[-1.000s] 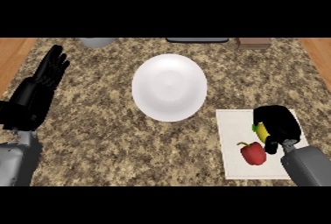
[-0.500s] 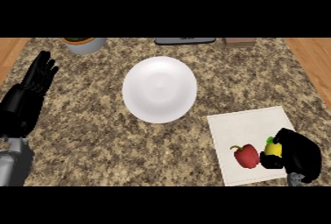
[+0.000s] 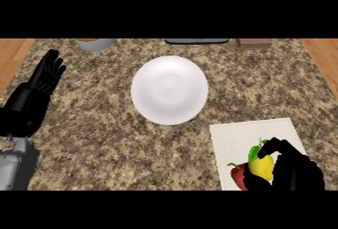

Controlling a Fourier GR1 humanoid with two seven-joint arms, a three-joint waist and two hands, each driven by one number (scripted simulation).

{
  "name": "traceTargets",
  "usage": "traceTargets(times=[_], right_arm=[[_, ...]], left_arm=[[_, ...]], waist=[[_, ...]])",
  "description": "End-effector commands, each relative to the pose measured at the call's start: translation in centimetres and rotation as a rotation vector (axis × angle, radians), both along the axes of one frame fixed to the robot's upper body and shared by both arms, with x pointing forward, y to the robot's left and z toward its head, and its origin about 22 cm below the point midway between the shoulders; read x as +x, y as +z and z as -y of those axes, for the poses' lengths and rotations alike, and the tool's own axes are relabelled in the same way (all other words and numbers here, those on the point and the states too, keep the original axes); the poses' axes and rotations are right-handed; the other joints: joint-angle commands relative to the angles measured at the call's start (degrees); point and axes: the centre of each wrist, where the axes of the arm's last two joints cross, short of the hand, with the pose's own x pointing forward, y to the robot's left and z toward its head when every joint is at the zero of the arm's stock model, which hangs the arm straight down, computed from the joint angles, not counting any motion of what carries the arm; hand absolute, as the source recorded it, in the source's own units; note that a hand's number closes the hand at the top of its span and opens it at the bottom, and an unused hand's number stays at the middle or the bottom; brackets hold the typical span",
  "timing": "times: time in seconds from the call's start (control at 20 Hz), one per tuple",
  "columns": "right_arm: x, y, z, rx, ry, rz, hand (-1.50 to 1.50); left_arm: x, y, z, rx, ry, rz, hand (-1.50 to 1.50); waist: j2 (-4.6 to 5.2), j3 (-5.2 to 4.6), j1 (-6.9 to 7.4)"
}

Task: Pick the lemon from the placemat and place it in the plate

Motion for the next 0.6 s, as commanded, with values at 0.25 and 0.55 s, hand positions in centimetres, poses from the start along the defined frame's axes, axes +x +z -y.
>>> traceTargets(times=[0.25,0.55], right_arm=[[2.5,5.5,-8.0,0.084,0.144,0.166,1.50],[7.9,7.4,-10.6,0.127,0.153,0.171,1.50]], left_arm=[[-0.1,0.3,1.4,-0.003,-0.036,0.033,0.00],[0.9,0.5,0.4,0.000,-0.057,0.015,0.00]], waist=[[0.59,0.13,2.16],[0.77,0.13,2.42]])
